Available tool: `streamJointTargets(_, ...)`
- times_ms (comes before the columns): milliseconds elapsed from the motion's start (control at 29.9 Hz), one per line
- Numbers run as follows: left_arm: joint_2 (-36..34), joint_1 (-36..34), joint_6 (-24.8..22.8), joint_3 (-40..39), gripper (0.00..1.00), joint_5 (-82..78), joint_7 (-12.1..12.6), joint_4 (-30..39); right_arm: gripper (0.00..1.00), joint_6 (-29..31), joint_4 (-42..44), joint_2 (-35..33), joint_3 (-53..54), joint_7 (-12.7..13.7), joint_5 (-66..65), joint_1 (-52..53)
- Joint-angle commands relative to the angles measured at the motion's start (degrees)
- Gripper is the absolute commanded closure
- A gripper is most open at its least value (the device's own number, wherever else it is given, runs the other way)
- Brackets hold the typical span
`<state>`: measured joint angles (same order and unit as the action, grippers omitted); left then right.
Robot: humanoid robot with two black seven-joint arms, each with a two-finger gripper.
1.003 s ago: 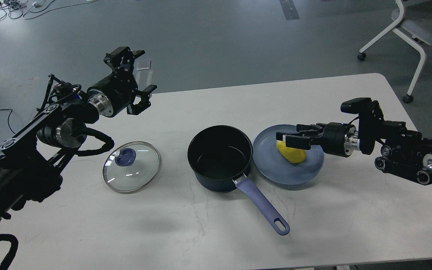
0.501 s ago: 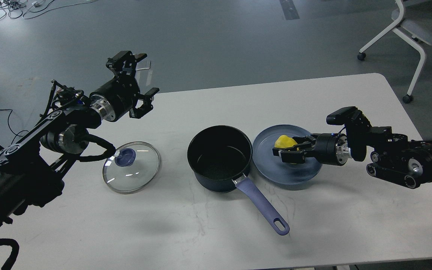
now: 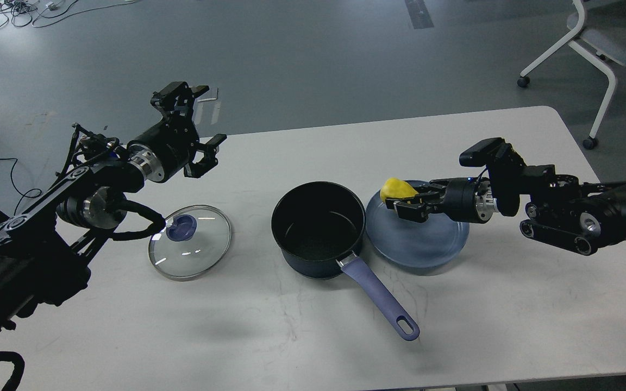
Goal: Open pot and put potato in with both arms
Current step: 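Carry the potato with the right gripper over the open saucepan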
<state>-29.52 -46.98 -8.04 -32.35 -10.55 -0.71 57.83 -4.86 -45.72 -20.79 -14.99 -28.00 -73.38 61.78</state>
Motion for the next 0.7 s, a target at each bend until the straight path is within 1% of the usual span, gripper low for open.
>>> streamJointTargets(0,-0.5,0.0,-0.1,0.0,0.02,0.0,0.1,0.1,0.68,-0.1,-0.3,0.7,0.3,0.0,0.3,5.2)
streamJointTargets(100,-0.5,-0.1,-0.1,0.0,0.02,0.0,0.7,0.2,0.68,0.4,-0.3,3.5,0.4,0.0,0.4,7.7)
streamJointTargets(201,-1.2,-0.1,-0.4,0.0,0.02,0.0,1.0,0.1,0.67,0.6,0.5,10.1,0.0,0.0,0.4,9.0)
streamJointTargets(234,-1.2,-0.1,-0.4,0.0,0.02,0.0,1.0,0.2,0.66,0.7,0.5,11.7,-0.4,0.0,0.4,9.1)
streamJointTargets(267,-1.2,-0.1,-0.4,0.0,0.02,0.0,0.9,0.1,0.65,1.3,0.7,14.8,-1.1,0.0,0.3,9.0)
streamJointTargets(301,-1.2,-0.1,-0.4,0.0,0.02,0.0,1.0,0.1,0.63,1.8,0.9,15.9,-1.5,0.0,0.4,8.8)
streamJointTargets(334,-1.2,-0.1,-0.4,0.0,0.02,0.0,0.9,0.2,0.57,2.7,1.3,17.0,-2.9,0.0,0.4,8.6)
streamJointTargets(401,-1.2,0.0,-0.4,0.1,0.02,0.0,0.8,0.1,0.51,3.8,1.6,17.4,-4.6,0.0,0.5,8.5)
streamJointTargets(501,-1.2,0.0,-0.4,0.0,0.02,0.0,0.6,0.1,0.11,5.0,1.4,16.8,-5.0,0.0,1.9,8.5)
streamJointTargets(535,-1.2,0.0,-0.4,0.0,0.02,0.0,0.5,0.1,0.00,5.6,1.3,16.4,-5.2,0.0,3.7,8.6)
streamJointTargets(669,-1.5,0.0,-0.8,0.0,0.02,0.0,0.4,0.1,0.00,6.4,1.2,14.2,-4.4,0.0,7.1,9.2)
